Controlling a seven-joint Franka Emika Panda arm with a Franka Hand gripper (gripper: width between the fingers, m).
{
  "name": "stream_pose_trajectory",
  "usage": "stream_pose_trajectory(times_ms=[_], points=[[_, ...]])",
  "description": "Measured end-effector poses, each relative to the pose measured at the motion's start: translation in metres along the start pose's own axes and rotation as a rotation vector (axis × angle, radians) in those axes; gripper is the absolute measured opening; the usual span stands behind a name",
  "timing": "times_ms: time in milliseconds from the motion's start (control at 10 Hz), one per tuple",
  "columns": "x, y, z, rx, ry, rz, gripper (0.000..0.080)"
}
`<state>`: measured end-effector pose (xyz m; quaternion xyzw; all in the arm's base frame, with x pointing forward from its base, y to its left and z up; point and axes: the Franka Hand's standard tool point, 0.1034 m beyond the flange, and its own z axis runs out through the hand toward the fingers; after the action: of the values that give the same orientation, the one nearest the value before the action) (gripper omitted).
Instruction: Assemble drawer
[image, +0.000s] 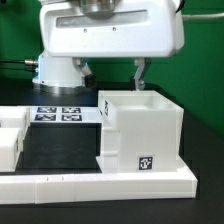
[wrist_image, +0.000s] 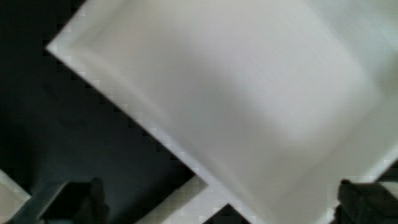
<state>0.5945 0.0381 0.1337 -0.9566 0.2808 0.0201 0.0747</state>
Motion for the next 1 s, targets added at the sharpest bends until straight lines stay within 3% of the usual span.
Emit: stream_pose_trajectory(times_ms=[400, 500, 800, 900, 1000], points=[[0.017, 0.061, 0.009, -0.03, 0.021, -0.347, 0.0649], [0.015, 0.055, 0.008, -0.028, 0.021, -0.403, 0.0649], [0.014, 0.054, 0.009, -0.027, 0.02, -0.406, 0.0649], [0.013, 0.059, 0.011, -0.048, 0.006, -0.431, 0.0649], [0.011, 0.072, 0.016, -0.099, -0.019, -0.473, 0.0649]])
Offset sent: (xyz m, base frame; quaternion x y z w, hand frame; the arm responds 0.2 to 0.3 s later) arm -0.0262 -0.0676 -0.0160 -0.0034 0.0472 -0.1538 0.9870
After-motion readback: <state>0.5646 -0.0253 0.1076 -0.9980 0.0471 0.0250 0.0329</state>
